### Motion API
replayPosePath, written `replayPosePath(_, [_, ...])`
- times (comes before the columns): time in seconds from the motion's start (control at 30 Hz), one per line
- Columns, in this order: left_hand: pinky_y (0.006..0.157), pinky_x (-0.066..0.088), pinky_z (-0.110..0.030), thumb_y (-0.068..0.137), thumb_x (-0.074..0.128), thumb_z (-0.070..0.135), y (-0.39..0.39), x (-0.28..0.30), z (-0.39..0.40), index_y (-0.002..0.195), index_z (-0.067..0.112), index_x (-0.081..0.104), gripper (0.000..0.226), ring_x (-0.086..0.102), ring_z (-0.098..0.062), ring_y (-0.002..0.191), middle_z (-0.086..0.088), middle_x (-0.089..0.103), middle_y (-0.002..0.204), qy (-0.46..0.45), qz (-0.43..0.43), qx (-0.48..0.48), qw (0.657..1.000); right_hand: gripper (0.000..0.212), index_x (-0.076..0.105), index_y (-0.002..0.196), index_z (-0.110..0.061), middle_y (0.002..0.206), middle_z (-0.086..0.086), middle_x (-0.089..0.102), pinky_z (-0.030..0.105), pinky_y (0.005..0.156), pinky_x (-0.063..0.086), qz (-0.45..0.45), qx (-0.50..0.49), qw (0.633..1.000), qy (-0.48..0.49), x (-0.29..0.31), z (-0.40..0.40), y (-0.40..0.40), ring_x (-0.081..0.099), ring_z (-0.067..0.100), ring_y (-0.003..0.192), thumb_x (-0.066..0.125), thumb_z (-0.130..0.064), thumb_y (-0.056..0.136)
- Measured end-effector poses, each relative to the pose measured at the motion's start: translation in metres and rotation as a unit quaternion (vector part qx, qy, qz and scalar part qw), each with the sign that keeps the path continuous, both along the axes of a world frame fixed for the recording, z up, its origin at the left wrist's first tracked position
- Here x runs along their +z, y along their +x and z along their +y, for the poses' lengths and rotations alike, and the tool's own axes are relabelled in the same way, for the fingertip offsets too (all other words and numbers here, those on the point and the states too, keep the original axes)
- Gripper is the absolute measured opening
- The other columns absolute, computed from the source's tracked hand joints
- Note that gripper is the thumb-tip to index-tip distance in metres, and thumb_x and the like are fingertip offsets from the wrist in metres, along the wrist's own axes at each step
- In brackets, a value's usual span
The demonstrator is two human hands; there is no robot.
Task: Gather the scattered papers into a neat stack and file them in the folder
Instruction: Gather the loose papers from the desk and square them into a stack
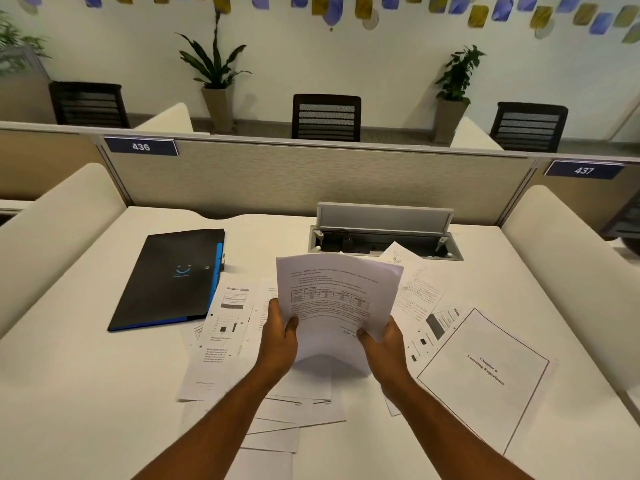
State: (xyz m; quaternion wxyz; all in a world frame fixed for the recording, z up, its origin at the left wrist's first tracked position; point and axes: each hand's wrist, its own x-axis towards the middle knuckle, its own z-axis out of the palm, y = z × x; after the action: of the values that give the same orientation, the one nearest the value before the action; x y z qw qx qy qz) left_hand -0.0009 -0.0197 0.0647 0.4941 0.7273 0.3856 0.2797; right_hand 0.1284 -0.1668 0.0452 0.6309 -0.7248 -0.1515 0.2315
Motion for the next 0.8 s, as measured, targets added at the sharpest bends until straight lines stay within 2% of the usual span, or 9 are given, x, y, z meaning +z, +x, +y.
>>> replayPosePath(0.1, [0.087,0.042,-0.025,0.096,0.057,0.01,0.002,0.0,0.0,0.13,0.025,0.038,0.042,0.045,-0.008,0.107,0.012,0.044,0.12,0.001,-0.002,0.017,1.0,0.045,0.056,0.131,-0.028,0.117,-0.006,0.066,0.036,0.091,0.057,-0.006,-0.001,1.0,-0.006,0.001,0.002,0.004,0.064,0.016,0.108,0.07,-0.008,0.093])
replayPosePath(0.2, [0.086,0.042,-0.021,0.096,0.057,0.009,0.004,-0.001,0.002,0.129,0.024,0.039,0.041,0.047,-0.005,0.101,0.014,0.045,0.118,0.012,-0.008,0.039,0.999,0.04,0.06,0.123,-0.031,0.111,-0.012,0.069,0.012,0.075,0.054,-0.025,-0.019,1.0,-0.002,0.003,0.002,0.011,0.065,0.009,0.103,0.069,-0.006,0.093])
replayPosePath(0.23, [0.083,0.042,-0.017,0.096,0.056,0.008,0.004,-0.003,0.001,0.129,0.024,0.038,0.041,0.05,-0.004,0.099,0.014,0.046,0.117,0.007,-0.003,0.031,0.999,0.038,0.06,0.124,-0.03,0.112,-0.011,0.069,0.01,0.072,0.053,-0.027,-0.019,0.999,-0.01,0.001,-0.001,0.011,0.065,0.01,0.103,0.068,-0.008,0.094])
replayPosePath(0.3, [0.08,0.046,-0.015,0.097,0.052,0.006,0.005,-0.011,-0.003,0.129,0.024,0.036,0.04,0.053,-0.008,0.103,0.01,0.048,0.118,-0.029,0.009,0.001,1.0,0.037,0.058,0.131,-0.024,0.116,-0.005,0.068,0.018,0.076,0.055,-0.036,-0.007,0.999,-0.038,-0.008,-0.008,0.008,0.065,0.016,0.105,0.067,-0.013,0.097])
replayPosePath(0.5, [0.097,0.049,-0.03,0.096,0.057,0.014,0.005,-0.031,-0.003,0.128,0.022,0.037,0.039,0.048,-0.019,0.121,0.001,0.045,0.13,-0.056,0.029,-0.007,0.998,0.035,0.059,0.129,-0.023,0.118,0.0,0.067,0.036,0.085,0.056,-0.038,-0.046,0.996,-0.072,-0.022,-0.013,0.01,0.065,0.025,0.106,0.067,-0.012,0.096])
replayPosePath(0.57, [0.105,0.045,-0.039,0.094,0.061,0.016,-0.004,-0.041,0.008,0.136,0.016,0.038,0.048,0.044,-0.024,0.129,-0.005,0.04,0.141,-0.05,0.083,0.034,0.995,0.04,0.057,0.133,-0.021,0.121,-0.003,0.066,0.039,0.092,0.054,-0.032,-0.039,0.996,-0.079,-0.022,-0.011,0.013,0.063,0.023,0.108,0.066,-0.009,0.096])
replayPosePath(0.63, [0.106,0.042,-0.04,0.091,0.064,0.018,-0.019,-0.053,0.022,0.138,0.012,0.04,0.052,0.043,-0.028,0.131,-0.011,0.042,0.143,-0.014,0.169,0.068,0.983,0.043,0.056,0.135,-0.021,0.121,-0.004,0.063,0.038,0.093,0.051,-0.023,-0.042,0.995,-0.088,-0.026,-0.008,0.014,0.06,0.022,0.108,0.066,-0.008,0.096])
replayPosePath(0.73, [0.112,0.036,-0.041,0.089,0.065,0.032,-0.049,-0.074,0.044,0.14,0.007,0.037,0.063,0.039,-0.03,0.134,-0.014,0.042,0.144,0.045,0.347,0.073,0.934,0.037,0.059,0.129,-0.022,0.115,-0.004,0.065,0.044,0.095,0.052,0.02,-0.043,0.994,-0.1,-0.035,-0.007,0.016,0.062,0.025,0.104,0.067,-0.009,0.095])
replayPosePath(0.8, [0.11,0.037,-0.041,0.088,0.064,0.043,-0.065,-0.082,0.056,0.142,0.007,0.029,0.074,0.035,-0.031,0.134,-0.015,0.035,0.147,0.047,0.416,0.087,0.904,0.033,0.062,0.116,-0.029,0.105,-0.009,0.067,0.042,0.091,0.052,0.054,-0.043,0.993,-0.091,-0.044,-0.007,0.016,0.064,0.019,0.096,0.069,-0.006,0.093])
